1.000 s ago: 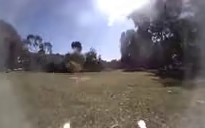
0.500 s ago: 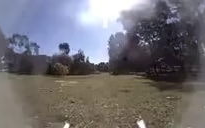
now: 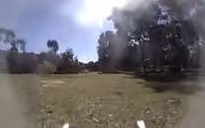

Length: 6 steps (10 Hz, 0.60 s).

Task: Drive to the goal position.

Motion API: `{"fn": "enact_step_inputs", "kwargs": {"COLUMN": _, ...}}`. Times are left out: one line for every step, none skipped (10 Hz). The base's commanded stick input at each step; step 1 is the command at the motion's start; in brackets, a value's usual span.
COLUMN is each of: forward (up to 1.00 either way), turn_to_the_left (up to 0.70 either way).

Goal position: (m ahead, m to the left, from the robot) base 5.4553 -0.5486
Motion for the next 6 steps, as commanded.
{"fn": "enact_step_inputs", "kwargs": {"forward": 1.00, "turn_to_the_left": 0.00}}
{"fn": "enact_step_inputs", "kwargs": {"forward": 1.00, "turn_to_the_left": 0.00}}
{"fn": "enact_step_inputs", "kwargs": {"forward": 1.00, "turn_to_the_left": 0.00}}
{"fn": "enact_step_inputs", "kwargs": {"forward": 1.00, "turn_to_the_left": 0.00}}
{"fn": "enact_step_inputs", "kwargs": {"forward": 1.00, "turn_to_the_left": 0.00}}
{"fn": "enact_step_inputs", "kwargs": {"forward": 1.00, "turn_to_the_left": 0.00}}
